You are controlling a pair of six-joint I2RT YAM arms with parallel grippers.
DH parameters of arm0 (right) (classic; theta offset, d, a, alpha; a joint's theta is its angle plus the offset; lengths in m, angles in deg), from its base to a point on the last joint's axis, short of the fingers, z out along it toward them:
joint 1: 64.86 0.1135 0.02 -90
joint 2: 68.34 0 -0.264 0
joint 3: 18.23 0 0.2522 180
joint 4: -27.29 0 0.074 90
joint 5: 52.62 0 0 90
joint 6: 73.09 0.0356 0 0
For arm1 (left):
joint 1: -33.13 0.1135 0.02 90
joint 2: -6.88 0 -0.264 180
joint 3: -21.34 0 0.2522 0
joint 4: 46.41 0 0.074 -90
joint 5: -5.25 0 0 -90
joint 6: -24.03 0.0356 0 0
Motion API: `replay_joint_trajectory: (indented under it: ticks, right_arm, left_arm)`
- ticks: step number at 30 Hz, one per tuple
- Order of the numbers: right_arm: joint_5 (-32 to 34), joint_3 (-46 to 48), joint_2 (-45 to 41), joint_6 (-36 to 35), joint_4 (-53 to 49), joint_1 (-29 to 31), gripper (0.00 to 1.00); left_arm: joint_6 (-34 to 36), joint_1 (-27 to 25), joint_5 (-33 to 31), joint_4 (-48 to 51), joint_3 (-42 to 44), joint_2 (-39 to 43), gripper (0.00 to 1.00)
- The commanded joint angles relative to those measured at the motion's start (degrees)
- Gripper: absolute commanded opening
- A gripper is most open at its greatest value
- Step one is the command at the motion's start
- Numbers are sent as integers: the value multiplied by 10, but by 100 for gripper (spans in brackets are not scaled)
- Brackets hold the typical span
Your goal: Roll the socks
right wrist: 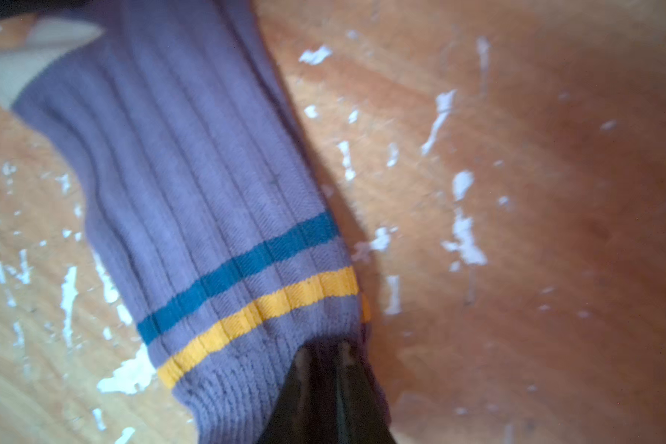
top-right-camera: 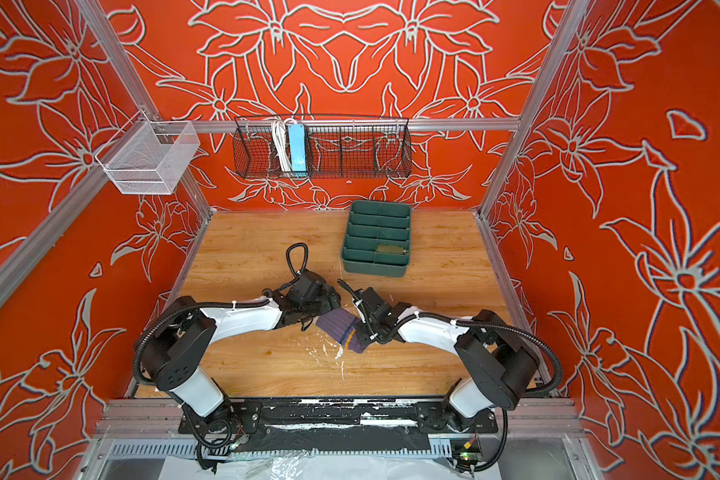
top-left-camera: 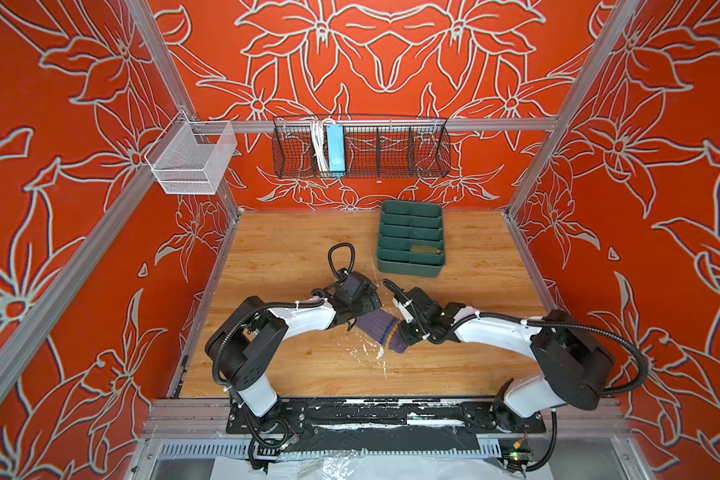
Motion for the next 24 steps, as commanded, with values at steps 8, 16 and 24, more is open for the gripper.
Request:
replay_joint_trajectory:
  ticks: [8,16,24]
  right_arm:
    - [20,71,-74,132,28,100,16]
    - [42,35,-141,105,-12,94,26]
    - [58,19,-278,57,-64,8,42]
  left_arm:
    - [131,22,29,-45,-45,-74,97]
    - [271,24,49,-19,-121,-30,97]
    - [345,29,19,114,-107,148,97]
